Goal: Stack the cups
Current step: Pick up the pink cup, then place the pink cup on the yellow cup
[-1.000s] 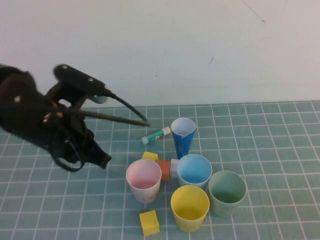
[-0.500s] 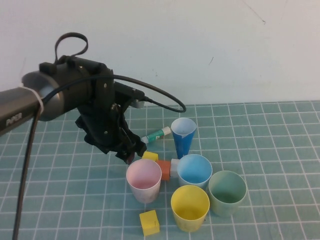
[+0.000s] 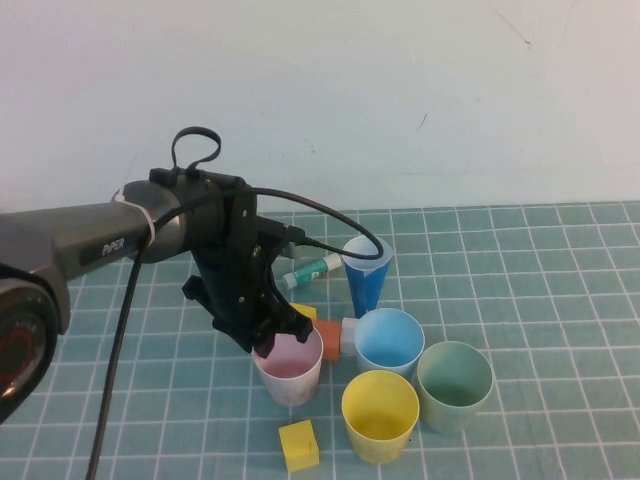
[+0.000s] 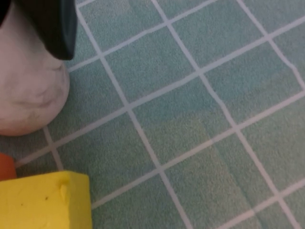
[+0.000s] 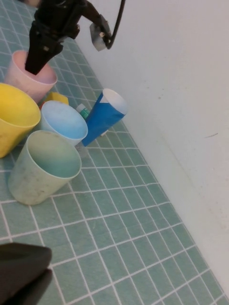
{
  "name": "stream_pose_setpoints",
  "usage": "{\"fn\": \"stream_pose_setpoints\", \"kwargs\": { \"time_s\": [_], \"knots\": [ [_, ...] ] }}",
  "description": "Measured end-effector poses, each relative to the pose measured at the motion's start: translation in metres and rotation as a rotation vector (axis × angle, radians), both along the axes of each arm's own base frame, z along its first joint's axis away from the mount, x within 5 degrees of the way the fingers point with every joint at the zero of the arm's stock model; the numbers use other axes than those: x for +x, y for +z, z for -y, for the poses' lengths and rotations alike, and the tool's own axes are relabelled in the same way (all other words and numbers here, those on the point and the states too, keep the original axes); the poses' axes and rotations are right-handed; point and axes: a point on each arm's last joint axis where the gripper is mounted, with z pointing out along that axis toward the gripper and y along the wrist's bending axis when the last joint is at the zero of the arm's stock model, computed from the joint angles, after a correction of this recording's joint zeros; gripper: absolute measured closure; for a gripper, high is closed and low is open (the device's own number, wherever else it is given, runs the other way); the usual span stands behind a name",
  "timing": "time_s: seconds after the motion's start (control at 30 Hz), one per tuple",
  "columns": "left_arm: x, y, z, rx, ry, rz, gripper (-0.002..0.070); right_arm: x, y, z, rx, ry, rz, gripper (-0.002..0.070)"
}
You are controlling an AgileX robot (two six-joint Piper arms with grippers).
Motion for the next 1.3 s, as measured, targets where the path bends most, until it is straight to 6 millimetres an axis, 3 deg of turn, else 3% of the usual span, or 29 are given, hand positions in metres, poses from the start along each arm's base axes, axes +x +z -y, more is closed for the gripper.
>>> {"fn": "stream_pose_setpoints", "kwargs": {
  "time_s": [0.1, 0.27, 0.43, 0.6, 0.73, 0.87, 1.0, 1.17, 1.3],
  "knots": [
    [0.001, 0.001, 0.0, -0.001, -0.017, 0.009, 0.062, 0.0, 0.0, 0.0, 0.001, 0.002, -0.001, 0.0679],
    [0.0, 0.019, -0.004, 0.028, -0.048, 0.059, 0.0666, 0.0, 0.0, 0.0, 0.003, 0.002, -0.001, 0.0679],
    [-0.013, 0.084, -0.014, 0.02, -0.064, 0.172, 0.0669, 0.0, 0.0, 0.0, -0.002, 0.005, -0.001, 0.0679],
    [-0.049, 0.159, -0.025, -0.088, -0.088, 0.232, 0.0669, 0.0, 0.0, 0.0, -0.023, 0.012, 0.005, 0.0679],
    [-0.075, 0.186, -0.024, -0.189, -0.141, 0.199, 0.067, 0.0, 0.0, 0.0, -0.034, 0.015, 0.008, 0.0679],
    [-0.09, 0.189, -0.008, -0.189, -0.226, 0.18, 0.067, 0.0, 0.0, 0.0, -0.039, 0.017, 0.01, 0.0679],
    [-0.1, 0.175, 0.02, -0.14, -0.323, 0.164, 0.067, 0.0, 0.0, -0.001, -0.036, 0.018, 0.01, 0.0679],
    [-0.101, 0.151, 0.048, -0.106, -0.369, 0.147, 0.067, -0.001, 0.0, -0.002, -0.037, 0.034, 0.008, 0.0679],
    [-0.094, 0.133, 0.055, -0.088, -0.36, 0.119, 0.067, -0.001, 0.001, -0.004, -0.067, 0.072, 0.025, 0.0679]
  ]
}}
